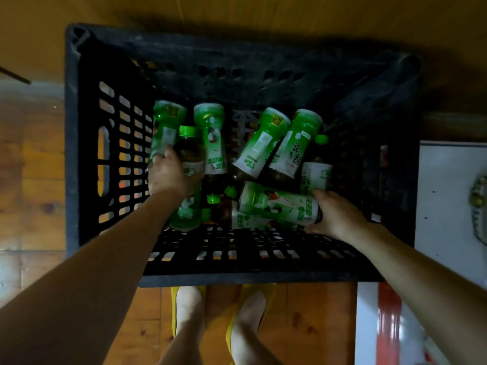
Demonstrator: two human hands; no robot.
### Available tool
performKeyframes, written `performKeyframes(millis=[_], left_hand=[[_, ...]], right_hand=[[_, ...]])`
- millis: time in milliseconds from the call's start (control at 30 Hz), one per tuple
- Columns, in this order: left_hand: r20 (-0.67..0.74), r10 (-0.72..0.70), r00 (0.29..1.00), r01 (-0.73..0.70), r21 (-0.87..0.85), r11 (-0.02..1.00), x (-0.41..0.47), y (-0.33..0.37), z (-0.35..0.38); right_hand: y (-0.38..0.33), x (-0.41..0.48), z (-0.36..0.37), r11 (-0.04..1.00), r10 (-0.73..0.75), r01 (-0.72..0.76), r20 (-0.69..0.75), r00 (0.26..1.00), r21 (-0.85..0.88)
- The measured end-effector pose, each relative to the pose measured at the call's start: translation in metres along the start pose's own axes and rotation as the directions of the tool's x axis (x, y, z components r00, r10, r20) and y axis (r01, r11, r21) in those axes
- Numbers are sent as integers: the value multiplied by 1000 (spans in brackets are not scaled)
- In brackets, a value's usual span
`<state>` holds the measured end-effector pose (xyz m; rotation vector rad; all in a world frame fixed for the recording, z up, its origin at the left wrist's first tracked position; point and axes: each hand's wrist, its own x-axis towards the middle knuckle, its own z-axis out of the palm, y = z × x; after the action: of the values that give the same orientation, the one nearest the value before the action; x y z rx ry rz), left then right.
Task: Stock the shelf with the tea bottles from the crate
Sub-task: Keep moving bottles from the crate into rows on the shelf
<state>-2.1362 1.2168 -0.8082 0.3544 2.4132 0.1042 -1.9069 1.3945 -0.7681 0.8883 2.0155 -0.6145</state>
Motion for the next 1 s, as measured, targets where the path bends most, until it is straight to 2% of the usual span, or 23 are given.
performKeyframes(millis=[167,333,400,500,633,767,1000], left_hand=[[-50,1,999,-11,-212,977,-6,-4,2],[-177,100,979,-173,-469,866,-32,5,-19],[-241,116,964,-224,-491,842,-47,14,-39],[-336,196,921,-342,-460,819,-76,25,-78],[-348,278,895,-424,-474,772,-122,37,-136],[-363,328,872,-480,-508,715,-177,53,-199],[-385,374,844,-536,-580,614,-273,88,-314]], right_hand=[[-4,-16,-13,996,-53,54,-15,998,70],[-16,-42,-27,987,-14,27,-84,996,159],[-22,-56,-36,977,29,-1,-127,992,214],[-31,-90,-56,919,100,-15,-196,976,394],[-43,-152,-92,846,122,93,-360,925,525],[-58,-223,-141,844,88,221,-531,843,490],[-78,-349,-235,878,55,298,-697,714,375]])
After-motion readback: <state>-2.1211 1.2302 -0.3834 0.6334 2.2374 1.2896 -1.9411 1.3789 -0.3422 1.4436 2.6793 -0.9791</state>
